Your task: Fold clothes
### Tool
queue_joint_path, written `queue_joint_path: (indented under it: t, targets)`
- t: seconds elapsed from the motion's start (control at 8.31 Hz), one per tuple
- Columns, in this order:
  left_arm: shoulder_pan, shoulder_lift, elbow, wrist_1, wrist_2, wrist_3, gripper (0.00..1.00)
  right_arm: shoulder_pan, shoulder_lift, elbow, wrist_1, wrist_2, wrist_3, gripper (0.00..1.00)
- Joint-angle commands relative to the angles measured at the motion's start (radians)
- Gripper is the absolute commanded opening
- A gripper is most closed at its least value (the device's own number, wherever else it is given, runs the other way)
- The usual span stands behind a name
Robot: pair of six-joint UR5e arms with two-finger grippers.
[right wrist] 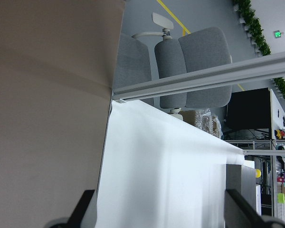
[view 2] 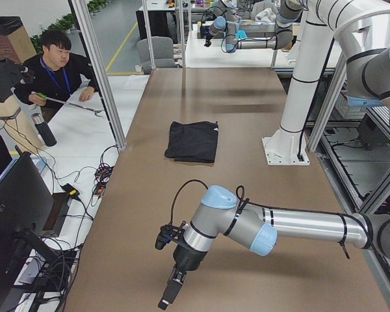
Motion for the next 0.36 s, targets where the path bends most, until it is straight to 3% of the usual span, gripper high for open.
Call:
queue_joint_path:
  t: [0.0,0.24]
  targets:
    - [-0.035,0.005,-0.025,0.006,0.007,-0.026,0.95,0.003,-0.014,0.004,0.010,-0.019,0.008,0.94]
    - [-0.036,0.013,-0.027,-0.008,0.007,-0.003,0.95,0.003,-0.014,0.001,0.008,-0.021,0.007,0.94]
